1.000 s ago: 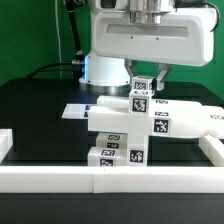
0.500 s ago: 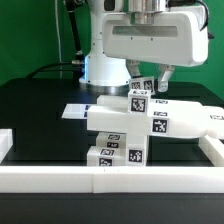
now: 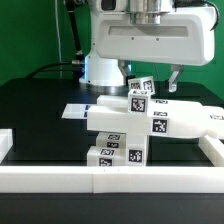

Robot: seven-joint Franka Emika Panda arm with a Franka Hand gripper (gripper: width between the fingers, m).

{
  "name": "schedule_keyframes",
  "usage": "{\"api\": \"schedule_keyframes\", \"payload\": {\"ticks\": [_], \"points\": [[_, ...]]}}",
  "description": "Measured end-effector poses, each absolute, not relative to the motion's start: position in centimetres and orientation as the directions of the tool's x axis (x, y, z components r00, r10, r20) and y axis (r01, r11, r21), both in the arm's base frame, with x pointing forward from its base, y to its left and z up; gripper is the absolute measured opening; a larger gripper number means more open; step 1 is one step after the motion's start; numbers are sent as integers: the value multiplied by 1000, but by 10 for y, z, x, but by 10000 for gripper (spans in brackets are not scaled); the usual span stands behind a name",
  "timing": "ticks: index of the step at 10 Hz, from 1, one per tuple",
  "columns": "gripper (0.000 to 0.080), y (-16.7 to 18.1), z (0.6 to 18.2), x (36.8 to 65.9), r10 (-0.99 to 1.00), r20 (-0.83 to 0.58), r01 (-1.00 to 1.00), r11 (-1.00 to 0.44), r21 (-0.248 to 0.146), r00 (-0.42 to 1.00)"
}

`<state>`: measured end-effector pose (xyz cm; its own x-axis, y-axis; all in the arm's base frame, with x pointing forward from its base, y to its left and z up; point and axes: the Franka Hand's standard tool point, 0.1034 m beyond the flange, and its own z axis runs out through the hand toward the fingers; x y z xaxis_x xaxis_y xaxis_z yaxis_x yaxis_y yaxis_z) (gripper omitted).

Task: Assemble chair

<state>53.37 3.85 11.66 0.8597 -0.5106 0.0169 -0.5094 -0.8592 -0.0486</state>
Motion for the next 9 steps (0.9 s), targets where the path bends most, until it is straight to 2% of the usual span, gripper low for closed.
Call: {"api": "schedule_keyframes", "payload": {"ticks": [4,9], "points": [[648,34,118,535,-210,35,-208,-977,-41,977],[648,29,118,536,160,44,161,-987,-15,986]]}}
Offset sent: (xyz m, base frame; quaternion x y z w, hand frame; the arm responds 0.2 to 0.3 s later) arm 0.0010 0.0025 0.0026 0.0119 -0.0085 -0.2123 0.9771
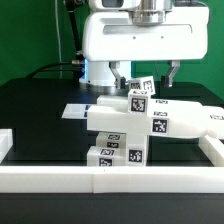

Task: Assemble chair

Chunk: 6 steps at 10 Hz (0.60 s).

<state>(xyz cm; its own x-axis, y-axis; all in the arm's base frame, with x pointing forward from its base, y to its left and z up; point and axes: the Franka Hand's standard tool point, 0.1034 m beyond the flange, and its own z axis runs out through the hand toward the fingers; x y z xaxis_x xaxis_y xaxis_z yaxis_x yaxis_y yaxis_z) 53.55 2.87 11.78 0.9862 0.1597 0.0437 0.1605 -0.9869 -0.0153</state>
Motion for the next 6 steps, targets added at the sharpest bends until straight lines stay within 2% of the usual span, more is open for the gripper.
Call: {"api": "schedule_keyframes", "payload": {"ticks": [3,5,6], "points": [[648,24,118,536,357,39,357,-934,6,933],[648,22,118,536,405,36,405,-914,12,914],[552,22,117,535,403,35,403,-915,12,915]]}}
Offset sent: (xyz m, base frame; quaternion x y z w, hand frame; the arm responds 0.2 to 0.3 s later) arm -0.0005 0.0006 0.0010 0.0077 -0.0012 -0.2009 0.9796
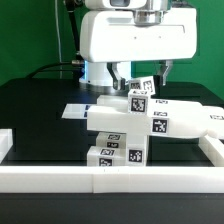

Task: Assemble chair

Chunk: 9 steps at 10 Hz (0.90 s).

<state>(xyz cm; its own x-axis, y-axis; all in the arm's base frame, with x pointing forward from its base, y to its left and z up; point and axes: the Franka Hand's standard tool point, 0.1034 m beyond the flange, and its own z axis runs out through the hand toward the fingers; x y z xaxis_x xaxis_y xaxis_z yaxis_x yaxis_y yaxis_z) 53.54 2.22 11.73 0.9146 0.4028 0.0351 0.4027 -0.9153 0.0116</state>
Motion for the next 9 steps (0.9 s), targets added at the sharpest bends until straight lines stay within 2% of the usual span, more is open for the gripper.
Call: {"api": "schedule_keyframes", "payload": {"ticks": [1,2,3,5,9], "points": [[552,22,117,535,403,35,403,-915,12,915],[368,22,117,535,394,35,393,-919,11,919],[285,22,117,535,368,35,368,-930,10,929],[285,23,117,535,320,36,320,-948,8,947],[285,27,117,538,-108,39,-108,-994,-6,993]]}}
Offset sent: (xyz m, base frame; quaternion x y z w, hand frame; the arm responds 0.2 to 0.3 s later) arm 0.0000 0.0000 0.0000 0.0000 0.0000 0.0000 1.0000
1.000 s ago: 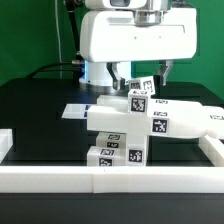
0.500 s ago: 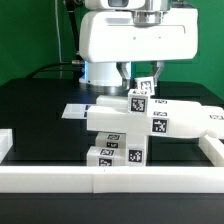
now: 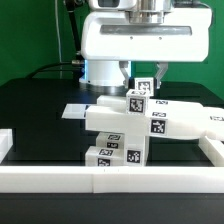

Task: Assemble chair

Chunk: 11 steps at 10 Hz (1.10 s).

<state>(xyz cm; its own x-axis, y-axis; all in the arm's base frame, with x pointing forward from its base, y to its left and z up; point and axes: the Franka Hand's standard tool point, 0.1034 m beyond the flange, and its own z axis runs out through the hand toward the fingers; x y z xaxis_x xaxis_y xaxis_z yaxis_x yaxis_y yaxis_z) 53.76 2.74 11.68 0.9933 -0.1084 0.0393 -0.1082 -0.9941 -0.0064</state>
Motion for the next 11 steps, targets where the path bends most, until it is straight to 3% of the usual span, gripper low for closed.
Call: {"api": "schedule_keyframes", "payload": {"ticks": [4,7,11], "points": [[287,28,117,540,-471,33,-471,-882,-22,882],[287,30,117,542,-727,3,-725,-686,-62,687],[287,31,117,543,-876,-10,-874,-481,-65,482]]}}
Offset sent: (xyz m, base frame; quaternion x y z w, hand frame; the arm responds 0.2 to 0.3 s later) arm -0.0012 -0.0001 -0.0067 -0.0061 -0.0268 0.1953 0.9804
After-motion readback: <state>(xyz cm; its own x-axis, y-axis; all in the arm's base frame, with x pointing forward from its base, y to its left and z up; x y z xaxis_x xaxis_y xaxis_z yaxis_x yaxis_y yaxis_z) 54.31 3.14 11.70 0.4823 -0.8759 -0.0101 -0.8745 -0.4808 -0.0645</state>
